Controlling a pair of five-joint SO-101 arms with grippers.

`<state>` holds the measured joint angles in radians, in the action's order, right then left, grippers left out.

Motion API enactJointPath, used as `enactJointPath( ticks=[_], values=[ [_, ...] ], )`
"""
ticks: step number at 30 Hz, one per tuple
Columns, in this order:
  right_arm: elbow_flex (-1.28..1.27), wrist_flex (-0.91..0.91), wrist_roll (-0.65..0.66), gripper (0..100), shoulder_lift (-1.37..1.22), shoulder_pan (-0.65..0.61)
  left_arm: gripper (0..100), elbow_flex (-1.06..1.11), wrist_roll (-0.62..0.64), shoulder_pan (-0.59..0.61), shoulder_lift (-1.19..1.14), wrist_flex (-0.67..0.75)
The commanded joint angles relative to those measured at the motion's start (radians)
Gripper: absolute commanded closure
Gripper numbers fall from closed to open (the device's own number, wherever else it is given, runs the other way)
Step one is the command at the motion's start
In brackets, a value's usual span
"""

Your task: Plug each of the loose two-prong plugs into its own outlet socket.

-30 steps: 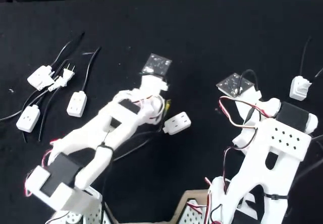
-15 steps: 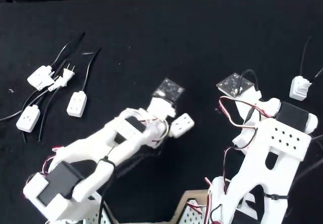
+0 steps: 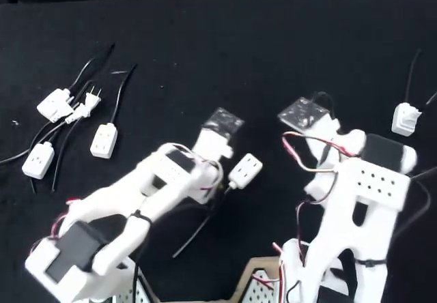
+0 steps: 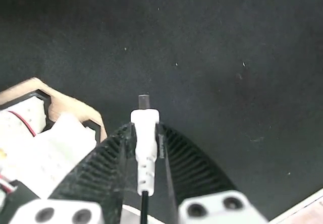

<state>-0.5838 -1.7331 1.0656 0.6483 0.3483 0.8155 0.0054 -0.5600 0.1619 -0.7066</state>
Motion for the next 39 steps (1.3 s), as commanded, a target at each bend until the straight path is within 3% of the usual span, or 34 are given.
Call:
enactJointPath(
  ticks=[1, 11, 15, 19, 23, 28, 39],
  values=[
    [0.036, -0.017, -0.02, 98.8, -0.058, -0.124, 83, -0.013, -0.014, 0.108, 0.147, -0.14],
    [0.225, -0.028, -0.066, 98.8, -0.427, -0.318, 83, 0.278, -0.258, 0.341, 0.506, -0.149],
    [0.257, -0.006, -0.229, 98.8, -0.506, -0.407, 83, 0.315, -0.259, 0.467, 0.611, -0.143],
    [0.26, 0.04, -0.341, 98.8, -0.51, -0.486, 83, 0.341, -0.258, 0.501, 0.649, -0.143],
    [0.26, 0.04, -0.321, 98.8, -0.515, -0.525, 83, 0.424, -0.175, 0.504, 0.658, -0.066],
    [0.262, 0.038, -0.186, 98.8, -0.519, -0.52, 83, 0.499, -0.083, 0.51, 0.661, 0.029],
    [0.288, 0.041, -0.18, 98.8, -0.521, -0.528, 83, 0.522, -0.084, 0.506, 0.652, 0.057]
  ],
)
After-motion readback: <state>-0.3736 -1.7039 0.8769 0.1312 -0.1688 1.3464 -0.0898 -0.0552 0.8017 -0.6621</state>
